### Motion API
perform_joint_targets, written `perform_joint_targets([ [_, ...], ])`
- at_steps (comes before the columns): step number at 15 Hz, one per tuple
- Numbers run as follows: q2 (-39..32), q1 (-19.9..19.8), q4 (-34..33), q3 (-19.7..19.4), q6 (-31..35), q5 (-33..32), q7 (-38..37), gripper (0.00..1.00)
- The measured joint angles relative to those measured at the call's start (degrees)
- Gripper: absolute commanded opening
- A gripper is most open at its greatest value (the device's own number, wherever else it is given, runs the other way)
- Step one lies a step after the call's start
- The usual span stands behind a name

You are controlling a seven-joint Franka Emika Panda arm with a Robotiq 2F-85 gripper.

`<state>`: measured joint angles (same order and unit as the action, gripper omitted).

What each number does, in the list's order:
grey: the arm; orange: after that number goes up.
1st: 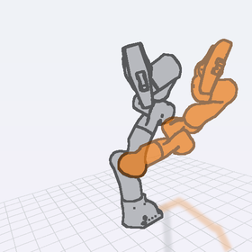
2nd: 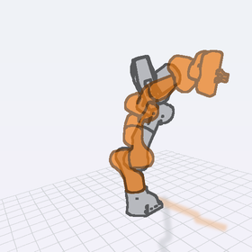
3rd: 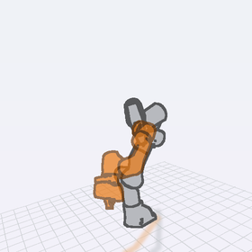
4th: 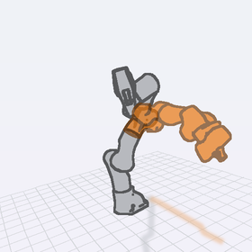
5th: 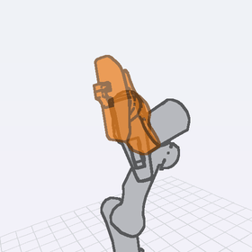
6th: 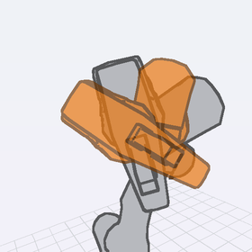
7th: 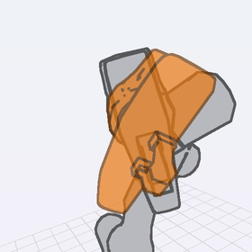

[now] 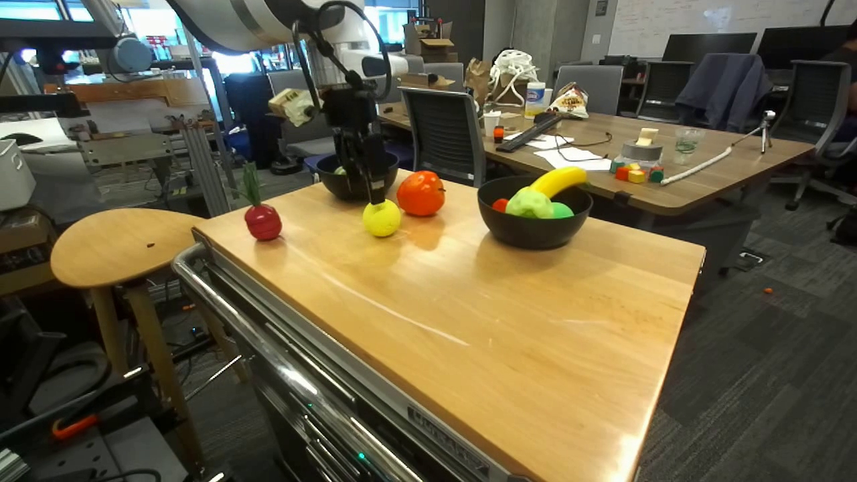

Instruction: Take the plastic fruits and vegetables and place them on the table

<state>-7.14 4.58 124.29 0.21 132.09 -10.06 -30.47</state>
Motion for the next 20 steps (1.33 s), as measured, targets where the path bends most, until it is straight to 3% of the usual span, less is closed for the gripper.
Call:
perform_joint_targets([
  [7, 3.29, 0.13, -0.22, 3.28, 13.02, 11.89, 5.66, 1.00],
  [12, -2.96, 0.88, -4.39, 5.89, 13.57, 19.55, 11.36, 1.00],
  [20, -11.57, 2.75, -12.27, 6.84, 12.96, 19.92, 12.44, 1.00],
])
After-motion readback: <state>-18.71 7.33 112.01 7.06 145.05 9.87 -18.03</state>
